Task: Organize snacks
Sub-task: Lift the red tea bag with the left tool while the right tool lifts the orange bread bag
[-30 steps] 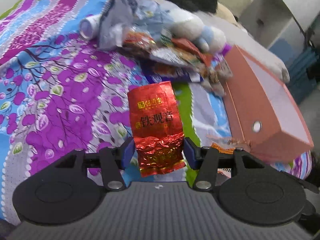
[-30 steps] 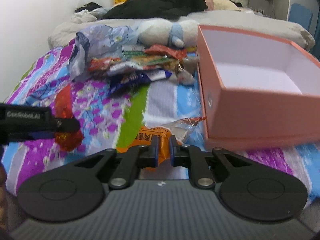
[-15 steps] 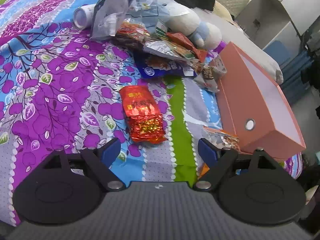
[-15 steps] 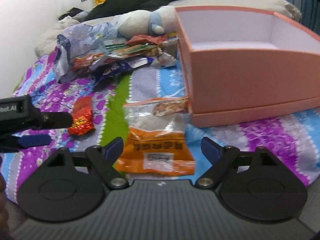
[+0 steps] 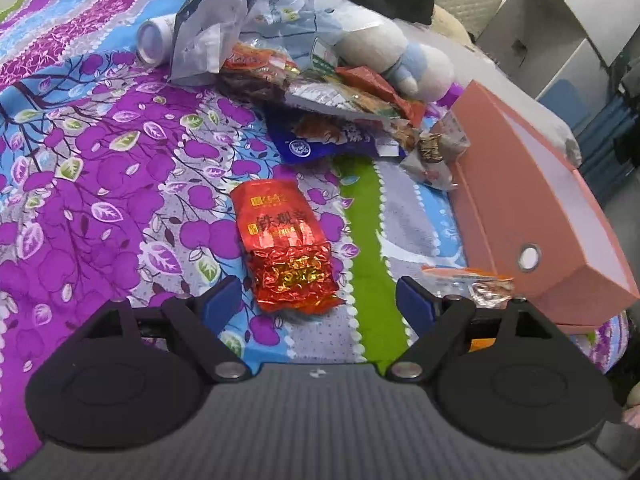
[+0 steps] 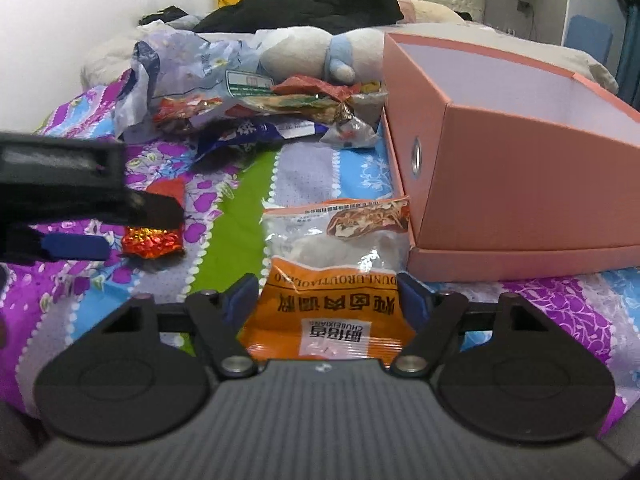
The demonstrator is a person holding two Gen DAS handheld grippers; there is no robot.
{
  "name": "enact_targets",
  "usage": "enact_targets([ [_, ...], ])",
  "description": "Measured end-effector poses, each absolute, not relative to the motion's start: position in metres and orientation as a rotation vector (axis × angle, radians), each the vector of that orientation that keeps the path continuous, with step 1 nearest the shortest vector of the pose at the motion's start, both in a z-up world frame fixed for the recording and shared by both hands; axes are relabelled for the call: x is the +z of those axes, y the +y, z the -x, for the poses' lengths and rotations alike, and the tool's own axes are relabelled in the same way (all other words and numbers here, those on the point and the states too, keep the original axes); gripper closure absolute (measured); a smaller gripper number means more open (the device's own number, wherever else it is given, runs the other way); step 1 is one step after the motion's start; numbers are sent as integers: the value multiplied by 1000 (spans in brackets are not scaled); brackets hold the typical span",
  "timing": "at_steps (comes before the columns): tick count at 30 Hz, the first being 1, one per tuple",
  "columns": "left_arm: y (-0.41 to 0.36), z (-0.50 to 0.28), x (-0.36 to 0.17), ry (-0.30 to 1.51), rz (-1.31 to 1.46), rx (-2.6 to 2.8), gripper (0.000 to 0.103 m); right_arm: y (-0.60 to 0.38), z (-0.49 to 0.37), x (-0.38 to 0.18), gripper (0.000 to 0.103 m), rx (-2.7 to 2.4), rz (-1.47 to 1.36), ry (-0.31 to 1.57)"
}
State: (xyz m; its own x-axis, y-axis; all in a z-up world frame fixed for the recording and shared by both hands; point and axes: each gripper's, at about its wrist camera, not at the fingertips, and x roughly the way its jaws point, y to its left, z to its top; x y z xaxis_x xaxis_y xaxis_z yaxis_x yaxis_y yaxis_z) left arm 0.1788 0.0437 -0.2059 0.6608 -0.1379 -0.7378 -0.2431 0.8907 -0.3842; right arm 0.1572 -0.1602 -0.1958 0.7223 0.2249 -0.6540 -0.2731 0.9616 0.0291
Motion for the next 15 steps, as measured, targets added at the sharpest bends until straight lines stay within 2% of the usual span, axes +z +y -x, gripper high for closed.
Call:
enact_targets([
  [7,33,-194,-212,859,405,88,18,-164,-155,-193,32,292,58,704],
  [12,29,-194,-215,853,335,125,43,-166,-155,-194,32,293,54,709],
  [15,33,-189,-215,838,357,134,46,-165,-156,-193,32,301,56,713],
])
